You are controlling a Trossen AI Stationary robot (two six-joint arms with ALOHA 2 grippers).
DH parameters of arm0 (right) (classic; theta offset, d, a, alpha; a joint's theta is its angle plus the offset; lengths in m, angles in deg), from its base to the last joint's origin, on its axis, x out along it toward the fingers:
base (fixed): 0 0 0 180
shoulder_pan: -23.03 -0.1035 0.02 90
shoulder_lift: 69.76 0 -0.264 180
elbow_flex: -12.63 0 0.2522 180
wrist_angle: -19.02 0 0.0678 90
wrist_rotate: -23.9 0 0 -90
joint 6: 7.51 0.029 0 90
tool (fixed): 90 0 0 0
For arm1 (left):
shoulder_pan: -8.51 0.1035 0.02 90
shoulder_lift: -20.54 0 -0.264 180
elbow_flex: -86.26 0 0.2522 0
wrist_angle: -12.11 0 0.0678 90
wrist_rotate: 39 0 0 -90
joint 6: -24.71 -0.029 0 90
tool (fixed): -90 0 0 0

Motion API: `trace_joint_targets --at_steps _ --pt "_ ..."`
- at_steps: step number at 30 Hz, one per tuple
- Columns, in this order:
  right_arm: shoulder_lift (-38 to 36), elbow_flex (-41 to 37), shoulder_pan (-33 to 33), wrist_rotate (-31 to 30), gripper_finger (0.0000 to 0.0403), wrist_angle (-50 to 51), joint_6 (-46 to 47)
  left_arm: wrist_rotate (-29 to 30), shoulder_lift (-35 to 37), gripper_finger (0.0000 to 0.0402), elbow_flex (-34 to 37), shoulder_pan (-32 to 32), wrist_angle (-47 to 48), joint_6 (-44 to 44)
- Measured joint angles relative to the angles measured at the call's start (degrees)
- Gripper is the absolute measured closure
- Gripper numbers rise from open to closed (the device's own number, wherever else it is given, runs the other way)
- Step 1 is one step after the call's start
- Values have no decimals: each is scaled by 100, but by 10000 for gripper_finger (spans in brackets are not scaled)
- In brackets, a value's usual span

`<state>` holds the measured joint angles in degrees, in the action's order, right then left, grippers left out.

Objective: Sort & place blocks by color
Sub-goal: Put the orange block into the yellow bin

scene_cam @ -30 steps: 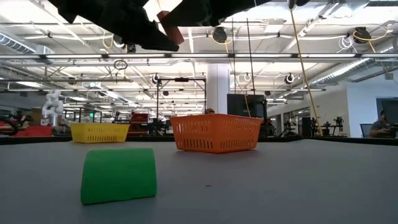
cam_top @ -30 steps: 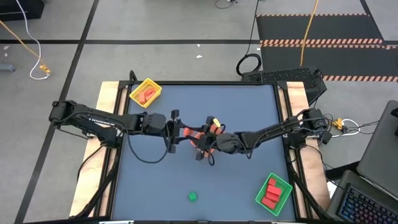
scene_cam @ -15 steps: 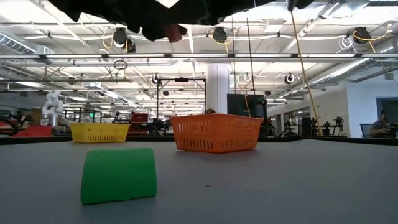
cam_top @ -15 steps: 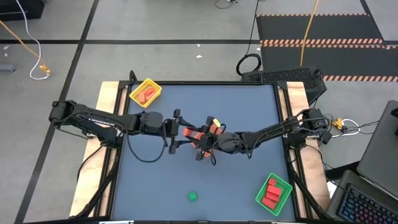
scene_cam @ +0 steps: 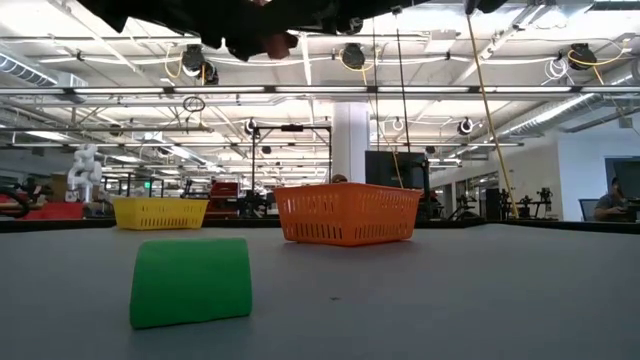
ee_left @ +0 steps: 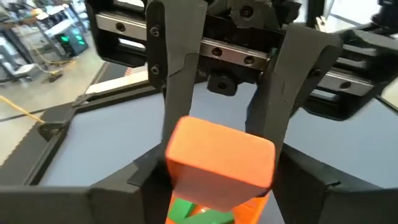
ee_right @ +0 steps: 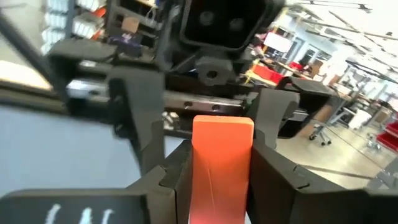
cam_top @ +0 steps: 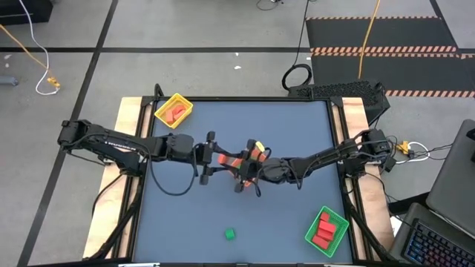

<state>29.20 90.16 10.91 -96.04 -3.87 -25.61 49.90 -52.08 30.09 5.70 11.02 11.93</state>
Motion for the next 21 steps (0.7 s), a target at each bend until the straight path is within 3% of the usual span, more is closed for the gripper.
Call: trace_joint_targets --at_steps 5,10,21 --pt "-2 21 10 -40 285 -463 241 302 -17 144 -2 21 -83 128" --pt "-22 33 -2 -32 285 -642 412 846 -18 138 -2 8 -91 170" --pt "-11 24 -40 -557 285 -535 406 958 -13 187 -2 -111 -259 125"
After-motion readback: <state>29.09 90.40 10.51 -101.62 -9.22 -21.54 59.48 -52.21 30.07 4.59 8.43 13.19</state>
